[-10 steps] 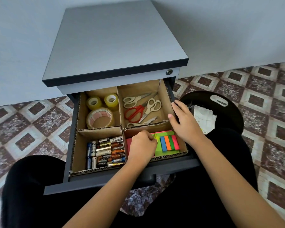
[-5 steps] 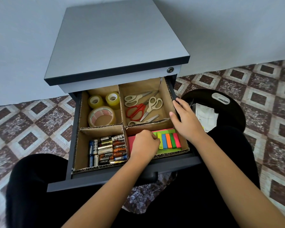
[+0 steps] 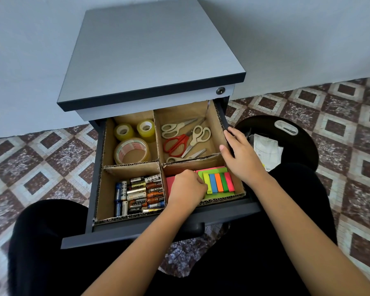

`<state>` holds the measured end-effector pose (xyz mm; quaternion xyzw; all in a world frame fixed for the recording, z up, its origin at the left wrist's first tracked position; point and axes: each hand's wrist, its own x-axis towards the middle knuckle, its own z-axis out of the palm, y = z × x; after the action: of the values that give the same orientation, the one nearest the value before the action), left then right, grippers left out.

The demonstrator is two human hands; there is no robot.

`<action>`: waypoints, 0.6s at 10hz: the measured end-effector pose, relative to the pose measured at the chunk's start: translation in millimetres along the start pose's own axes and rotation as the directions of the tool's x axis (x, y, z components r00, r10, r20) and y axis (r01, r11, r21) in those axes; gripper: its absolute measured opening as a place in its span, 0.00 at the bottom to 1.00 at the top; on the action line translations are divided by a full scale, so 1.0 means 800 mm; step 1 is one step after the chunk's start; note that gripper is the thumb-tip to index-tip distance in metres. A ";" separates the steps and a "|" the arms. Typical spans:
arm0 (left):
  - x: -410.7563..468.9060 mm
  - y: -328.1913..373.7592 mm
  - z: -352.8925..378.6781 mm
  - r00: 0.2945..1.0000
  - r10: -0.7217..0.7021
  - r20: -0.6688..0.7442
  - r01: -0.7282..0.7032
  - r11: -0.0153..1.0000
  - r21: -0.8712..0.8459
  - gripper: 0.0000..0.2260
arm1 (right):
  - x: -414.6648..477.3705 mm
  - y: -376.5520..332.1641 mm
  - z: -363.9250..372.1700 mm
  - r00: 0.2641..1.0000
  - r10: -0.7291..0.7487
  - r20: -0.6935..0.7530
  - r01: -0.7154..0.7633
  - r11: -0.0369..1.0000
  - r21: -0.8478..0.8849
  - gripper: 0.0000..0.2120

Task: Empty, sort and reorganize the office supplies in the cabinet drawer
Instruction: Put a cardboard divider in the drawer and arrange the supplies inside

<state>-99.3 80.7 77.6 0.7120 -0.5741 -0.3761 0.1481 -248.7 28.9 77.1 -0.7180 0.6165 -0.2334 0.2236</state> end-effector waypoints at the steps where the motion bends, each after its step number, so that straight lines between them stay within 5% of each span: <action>1: 0.001 0.000 0.001 1.000 0.005 0.007 -0.005 1.000 0.017 0.08 | 0.000 0.001 0.000 1.000 -0.002 -0.005 0.002 1.000 0.003 0.24; 6: 0.002 -0.002 0.000 0.998 0.032 0.059 -0.036 0.997 0.073 0.07 | 0.002 0.003 0.001 1.000 -0.002 -0.011 0.002 1.000 0.021 0.24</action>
<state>-98.5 79.8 76.1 0.6960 -0.6036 -0.3726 0.1115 -249.8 27.3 74.8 -0.7150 0.6143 -0.2439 0.2277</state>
